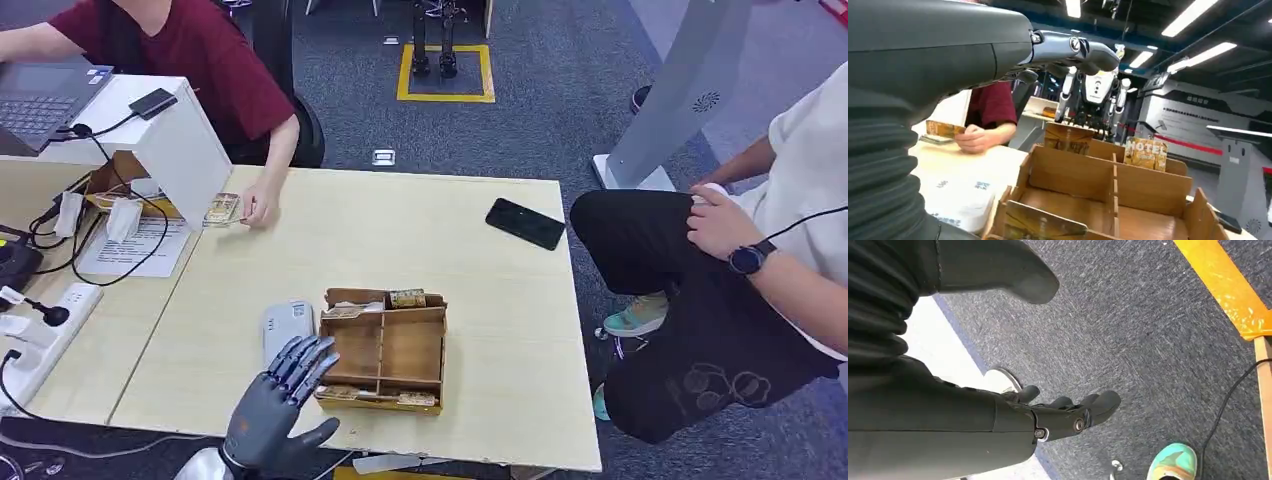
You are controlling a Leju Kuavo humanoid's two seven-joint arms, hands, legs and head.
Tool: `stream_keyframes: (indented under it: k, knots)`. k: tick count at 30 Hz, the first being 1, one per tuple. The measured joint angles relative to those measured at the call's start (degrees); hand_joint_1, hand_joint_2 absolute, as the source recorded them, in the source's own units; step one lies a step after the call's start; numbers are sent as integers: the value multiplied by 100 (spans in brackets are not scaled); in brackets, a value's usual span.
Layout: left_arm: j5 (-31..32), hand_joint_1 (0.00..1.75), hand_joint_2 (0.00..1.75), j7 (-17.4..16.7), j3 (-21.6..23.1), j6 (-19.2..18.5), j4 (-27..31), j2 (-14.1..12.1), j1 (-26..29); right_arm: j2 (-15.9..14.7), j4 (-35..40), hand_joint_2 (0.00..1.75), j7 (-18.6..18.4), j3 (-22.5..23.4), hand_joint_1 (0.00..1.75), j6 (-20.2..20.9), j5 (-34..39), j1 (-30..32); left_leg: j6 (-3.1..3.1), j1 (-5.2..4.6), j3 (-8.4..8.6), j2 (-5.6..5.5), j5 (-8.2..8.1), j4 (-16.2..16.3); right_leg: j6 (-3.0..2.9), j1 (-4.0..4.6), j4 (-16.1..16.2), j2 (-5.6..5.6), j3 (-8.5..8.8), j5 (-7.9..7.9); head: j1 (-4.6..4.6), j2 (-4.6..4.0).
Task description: Pass the card to the sensor for recognition and then transmit it.
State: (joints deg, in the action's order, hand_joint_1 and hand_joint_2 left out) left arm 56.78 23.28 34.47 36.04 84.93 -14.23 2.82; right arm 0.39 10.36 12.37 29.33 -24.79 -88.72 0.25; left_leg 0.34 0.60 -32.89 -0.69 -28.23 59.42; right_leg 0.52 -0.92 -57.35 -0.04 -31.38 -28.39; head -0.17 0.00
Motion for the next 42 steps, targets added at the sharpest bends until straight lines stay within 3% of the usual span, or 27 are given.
stream_keyframes:
  k: [11,35,36,37,38,39,42]
  knots:
    - [15,0,175,-92,2,107,-474,282,-222,26,0,175,0,-17,0,-2,-2,-20,0,0,0,1,0,0,0,0,0,1,-1,0,2,0]
    - [83,0,175,-168,2,127,-992,395,-328,44,-2,175,2,-111,0,-9,0,-29,0,0,-1,0,0,0,-1,0,0,0,-1,0,2,0]
    - [83,28,175,-168,2,127,-1003,398,-330,44,-2,175,2,-114,0,-9,0,-30,0,0,-1,0,0,0,-1,0,0,0,0,0,2,2]
    - [81,162,175,-168,2,127,-1007,398,-329,44,-2,175,2,-114,0,-9,-2,-31,0,0,-1,0,0,0,-1,0,0,0,0,0,2,0]
    - [81,162,175,-166,2,127,-1014,398,-330,44,-2,175,2,-114,0,-9,0,-31,0,0,-1,0,0,0,-1,0,0,0,0,0,2,0]
    - [70,175,175,-168,2,123,-1023,400,-331,44,-2,175,2,-114,0,-9,0,-32,0,0,-1,0,0,0,-1,0,0,0,0,0,0,2]
    - [11,175,175,-166,2,98,-1029,400,-332,44,-2,175,2,-116,0,-9,0,-32,0,0,-1,0,0,0,-1,0,0,0,0,0,2,2]
